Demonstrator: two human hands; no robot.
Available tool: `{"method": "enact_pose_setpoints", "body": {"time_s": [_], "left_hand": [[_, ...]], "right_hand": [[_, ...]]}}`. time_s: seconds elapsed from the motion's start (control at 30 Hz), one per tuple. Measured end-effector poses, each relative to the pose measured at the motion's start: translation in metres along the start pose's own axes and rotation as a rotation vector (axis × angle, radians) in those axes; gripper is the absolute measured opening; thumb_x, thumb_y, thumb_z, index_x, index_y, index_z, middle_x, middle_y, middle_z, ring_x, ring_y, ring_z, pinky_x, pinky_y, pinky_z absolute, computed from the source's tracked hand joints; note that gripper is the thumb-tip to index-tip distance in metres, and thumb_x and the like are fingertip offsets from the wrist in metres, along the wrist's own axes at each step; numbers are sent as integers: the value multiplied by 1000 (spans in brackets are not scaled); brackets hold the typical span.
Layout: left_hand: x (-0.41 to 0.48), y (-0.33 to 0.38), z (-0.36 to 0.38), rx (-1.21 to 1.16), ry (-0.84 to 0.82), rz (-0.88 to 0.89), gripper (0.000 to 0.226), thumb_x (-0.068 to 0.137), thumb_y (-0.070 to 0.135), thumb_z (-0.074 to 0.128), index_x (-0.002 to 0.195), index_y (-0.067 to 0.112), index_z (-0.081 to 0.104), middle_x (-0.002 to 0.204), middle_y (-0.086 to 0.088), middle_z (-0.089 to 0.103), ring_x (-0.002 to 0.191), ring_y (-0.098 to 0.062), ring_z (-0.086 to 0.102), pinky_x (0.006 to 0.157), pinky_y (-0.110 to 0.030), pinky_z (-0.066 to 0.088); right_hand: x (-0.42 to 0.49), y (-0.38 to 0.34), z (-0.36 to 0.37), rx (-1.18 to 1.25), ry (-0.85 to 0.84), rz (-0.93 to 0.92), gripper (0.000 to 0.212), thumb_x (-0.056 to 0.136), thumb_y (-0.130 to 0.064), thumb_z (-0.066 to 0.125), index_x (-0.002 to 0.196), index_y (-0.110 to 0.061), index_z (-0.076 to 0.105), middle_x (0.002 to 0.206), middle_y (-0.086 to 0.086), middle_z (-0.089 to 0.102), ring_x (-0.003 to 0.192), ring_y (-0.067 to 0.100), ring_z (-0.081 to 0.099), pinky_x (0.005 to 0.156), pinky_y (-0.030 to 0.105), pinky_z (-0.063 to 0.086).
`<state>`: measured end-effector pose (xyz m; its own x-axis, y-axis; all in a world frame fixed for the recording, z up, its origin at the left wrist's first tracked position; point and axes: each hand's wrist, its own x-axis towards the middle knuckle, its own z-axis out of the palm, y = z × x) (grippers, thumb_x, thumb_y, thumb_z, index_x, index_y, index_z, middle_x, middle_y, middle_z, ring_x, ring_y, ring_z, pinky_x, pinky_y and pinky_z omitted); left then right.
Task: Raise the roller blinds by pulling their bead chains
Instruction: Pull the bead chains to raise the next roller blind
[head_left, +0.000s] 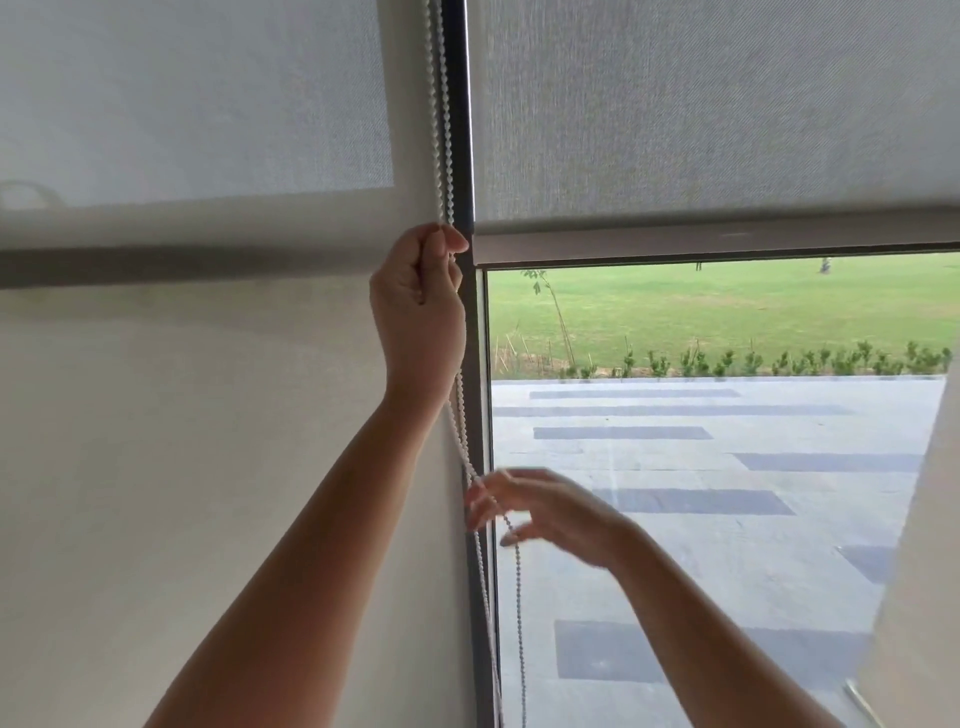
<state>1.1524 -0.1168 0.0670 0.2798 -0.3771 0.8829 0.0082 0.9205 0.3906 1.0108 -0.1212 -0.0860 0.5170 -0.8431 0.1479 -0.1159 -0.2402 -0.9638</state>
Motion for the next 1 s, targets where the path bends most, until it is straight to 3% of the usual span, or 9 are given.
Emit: {"method": "enact_pose_setpoints", "body": {"time_s": [0.03, 0.1, 0.27, 0.33, 0.43, 0.53, 0.67, 0.83, 1.0], "left_hand": [[0, 0, -1, 1, -6, -1, 25, 99, -4, 40, 86, 4, 60, 55, 1, 43, 48, -7, 34, 47, -19, 28], [-3, -1, -3, -15, -1, -17, 25, 99, -4, 40, 86, 5, 60, 54, 3, 42, 47, -7, 34, 46, -20, 27], [-12, 1, -6, -80, 19, -64, 28, 99, -4, 40, 82, 7, 60, 55, 3, 43, 47, -3, 37, 48, -14, 30], [-16, 3, -5, -81, 12, -66, 32, 99, -5, 40, 78, 12, 58, 54, 1, 40, 48, -7, 33, 47, -17, 26], [-20, 5, -5, -82, 3, -57, 33, 99, -5, 39, 77, 13, 56, 53, 1, 38, 47, -5, 32, 47, -16, 26], [-25, 4, -6, -84, -20, -40, 32, 98, -7, 38, 77, 10, 56, 53, 2, 37, 46, -3, 31, 45, -14, 26], [-37, -2, -3, -30, -55, -3, 31, 97, -6, 39, 77, 8, 57, 53, 8, 41, 47, -2, 34, 47, -13, 28], [-63, -18, -1, 1, -53, -50, 32, 98, -5, 38, 74, 9, 54, 53, 12, 40, 45, -2, 35, 46, -11, 27], [-99, -39, -6, 68, -110, -118, 34, 98, -2, 39, 72, 14, 54, 53, -4, 45, 48, -12, 38, 46, -16, 31]], "right_hand": [[11, -22, -10, -64, -18, -10, 35, 102, -34, 36, 110, -16, 65, 102, 3, 72, 100, 18, 66, 81, 35, 53], [32, -72, -24, -139, 27, -91, 38, 103, -34, 31, 111, -18, 64, 103, -1, 73, 101, 16, 67, 84, 38, 53], [57, -207, -30, 15, 261, -516, 32, 102, -24, 38, 108, -5, 62, 82, 4, 73, 67, 19, 60, 64, 31, 48], [58, -250, -22, 118, 287, -688, 27, 101, -19, 40, 103, -2, 62, 78, 8, 70, 63, 19, 57, 58, 28, 45], [59, -288, -3, 104, 322, -787, 23, 100, -13, 41, 94, -3, 61, 73, 6, 67, 58, 15, 54, 55, 25, 45], [62, -290, 12, 216, 328, -787, 24, 101, -8, 38, 88, -3, 58, 58, 2, 50, 50, 12, 40, 46, 21, 32], [60, -275, 15, 506, 211, -831, 27, 102, -10, 38, 81, -6, 55, 46, -5, 34, 38, 7, 26, 43, 21, 14], [61, -248, 17, 542, 213, -834, 28, 102, -9, 37, 82, -6, 55, 42, -7, 36, 34, 5, 27, 37, 20, 16], [63, -200, 8, 521, 278, -826, 29, 102, -7, 37, 81, -7, 57, 43, -9, 36, 34, 4, 26, 37, 21, 14]]}}
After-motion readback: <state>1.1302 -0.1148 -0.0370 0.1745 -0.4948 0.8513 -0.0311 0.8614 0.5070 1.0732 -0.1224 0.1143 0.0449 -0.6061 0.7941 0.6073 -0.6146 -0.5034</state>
